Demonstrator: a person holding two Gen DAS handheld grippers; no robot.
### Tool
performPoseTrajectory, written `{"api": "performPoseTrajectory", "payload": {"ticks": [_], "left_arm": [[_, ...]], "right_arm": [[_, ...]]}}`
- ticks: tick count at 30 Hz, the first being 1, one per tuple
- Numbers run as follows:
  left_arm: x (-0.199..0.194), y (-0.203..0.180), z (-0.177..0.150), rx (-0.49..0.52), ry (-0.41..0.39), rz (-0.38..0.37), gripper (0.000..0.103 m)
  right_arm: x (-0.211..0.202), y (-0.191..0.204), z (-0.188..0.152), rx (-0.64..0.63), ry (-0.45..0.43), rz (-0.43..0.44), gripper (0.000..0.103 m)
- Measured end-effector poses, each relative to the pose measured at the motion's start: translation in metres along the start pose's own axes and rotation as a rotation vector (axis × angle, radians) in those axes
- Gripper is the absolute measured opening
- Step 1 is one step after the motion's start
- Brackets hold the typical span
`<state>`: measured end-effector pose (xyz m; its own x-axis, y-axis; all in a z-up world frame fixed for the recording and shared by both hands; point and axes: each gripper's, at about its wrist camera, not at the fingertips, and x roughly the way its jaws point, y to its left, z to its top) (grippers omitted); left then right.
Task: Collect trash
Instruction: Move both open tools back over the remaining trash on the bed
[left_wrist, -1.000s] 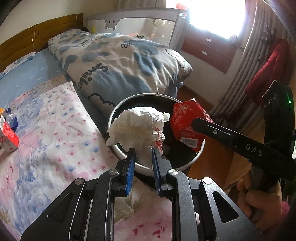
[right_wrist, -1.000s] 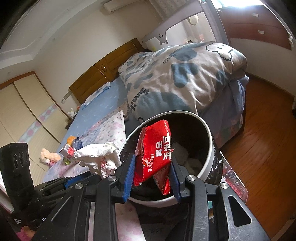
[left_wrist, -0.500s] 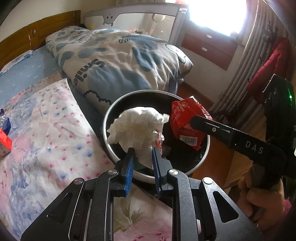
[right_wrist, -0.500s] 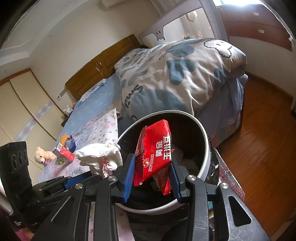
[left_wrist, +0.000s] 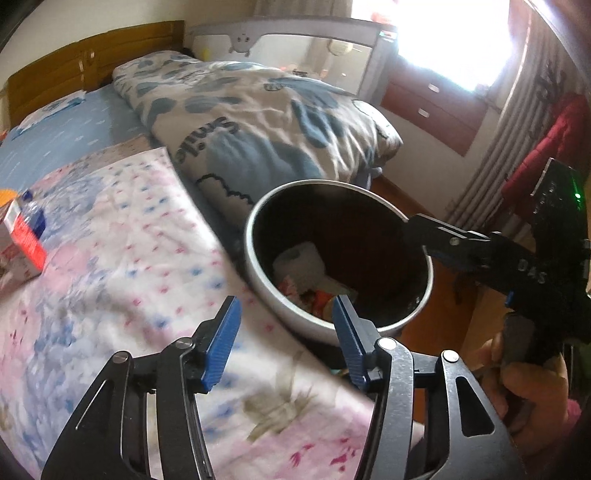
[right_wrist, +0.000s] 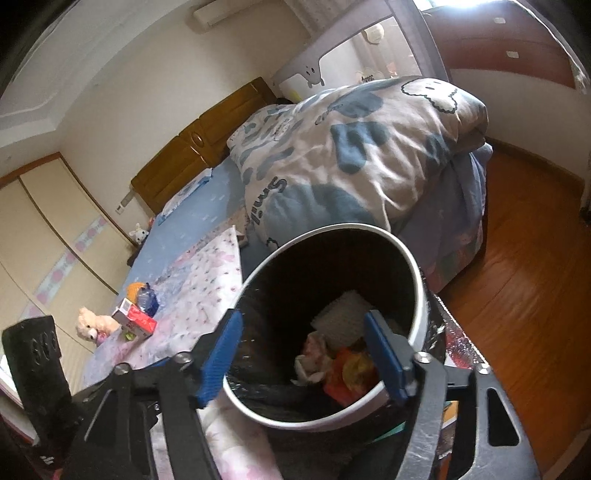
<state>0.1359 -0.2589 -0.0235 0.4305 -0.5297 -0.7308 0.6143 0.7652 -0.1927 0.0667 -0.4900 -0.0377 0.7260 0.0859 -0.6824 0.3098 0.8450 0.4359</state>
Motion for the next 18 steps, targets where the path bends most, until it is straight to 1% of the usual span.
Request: {"api": "performPoseTrajectory", "payload": {"ticks": [1,7,18], "left_arm": [[-0.002,0.003,-0.002,-0.006,-0.003,0.005,0.053],[-0.022,0.035,-0.020,-0.079,-0.025,0.049,0.055],[-0.053,0.097,-0.050,-0.216,-0.047,0.125,0.055]], "right_arm": [[-0.001,0.004,-0.002,-0.004,-0.005,0.004,0.079],[-0.005,0.026,-0.012,-0.021,-0.013,0.052,0.083],[0.012,0.074,-0.036,-0.084,0.044,0.135,0.084]]}}
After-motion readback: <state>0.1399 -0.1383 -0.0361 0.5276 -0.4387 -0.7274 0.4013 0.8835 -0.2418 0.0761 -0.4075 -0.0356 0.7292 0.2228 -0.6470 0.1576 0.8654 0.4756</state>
